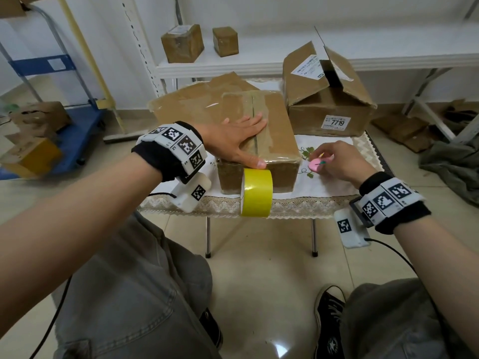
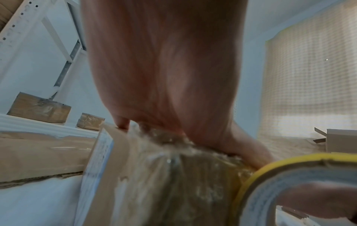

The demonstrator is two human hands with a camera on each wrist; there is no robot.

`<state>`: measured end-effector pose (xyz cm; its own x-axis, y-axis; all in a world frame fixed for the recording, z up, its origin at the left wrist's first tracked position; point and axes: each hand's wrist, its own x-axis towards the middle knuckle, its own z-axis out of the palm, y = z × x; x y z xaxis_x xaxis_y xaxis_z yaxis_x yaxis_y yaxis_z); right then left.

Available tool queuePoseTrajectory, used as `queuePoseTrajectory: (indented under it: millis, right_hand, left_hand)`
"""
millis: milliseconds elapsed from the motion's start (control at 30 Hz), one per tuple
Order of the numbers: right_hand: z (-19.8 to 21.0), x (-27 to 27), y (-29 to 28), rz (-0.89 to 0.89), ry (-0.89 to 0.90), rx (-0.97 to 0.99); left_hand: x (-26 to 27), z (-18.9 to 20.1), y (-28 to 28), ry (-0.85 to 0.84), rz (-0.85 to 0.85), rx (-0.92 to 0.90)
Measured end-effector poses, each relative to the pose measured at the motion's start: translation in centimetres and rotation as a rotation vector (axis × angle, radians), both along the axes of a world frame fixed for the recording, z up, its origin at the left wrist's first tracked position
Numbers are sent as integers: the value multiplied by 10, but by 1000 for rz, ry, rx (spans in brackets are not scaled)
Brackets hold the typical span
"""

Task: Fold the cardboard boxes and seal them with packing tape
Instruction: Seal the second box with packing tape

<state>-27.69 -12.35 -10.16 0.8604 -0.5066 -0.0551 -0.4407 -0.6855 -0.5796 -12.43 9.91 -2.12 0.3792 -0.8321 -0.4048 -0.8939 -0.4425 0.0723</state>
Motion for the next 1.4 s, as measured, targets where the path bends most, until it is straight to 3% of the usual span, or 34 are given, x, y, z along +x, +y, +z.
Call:
queuePoseTrajectory:
  millis: [100, 233, 333, 500, 600, 667, 733, 867, 1000, 1133, 1400]
  right_hand:
    - [1, 0, 1, -7, -30, 60]
    - [26, -1, 18, -26, -295, 198]
    - [51, -5, 38, 144, -450, 254]
    - [72, -11, 75, 405, -359, 226]
    - [75, -19, 84, 575, -282, 133]
    - [75, -22, 84, 656, -238, 45]
    - [73, -24, 81, 709, -206, -37]
    - [66, -20, 77, 735, -149, -171]
    - [60, -14, 82, 724, -206, -189]
    - [56, -10, 86, 721, -247, -208]
    - [56, -4, 93, 714, -240, -269]
  left_hand:
    - [0, -1, 1, 17, 2, -31]
    - [-1, -2, 4, 30, 14, -70]
    - [0, -5, 8, 46, 22, -123]
    - [-3, -10, 16, 50, -25, -338]
    - [-12, -2, 28, 190, -66, -492]
    - [-19, 2, 36, 295, -80, -489]
    - [-25, 1, 43, 289, -71, -403]
    - [-37, -8, 46, 154, 24, -274]
    - [-45, -11, 40, 176, -76, -339]
    - [-47, -5, 42, 220, -67, -344]
    - [-61, -12, 42, 82, -65, -377]
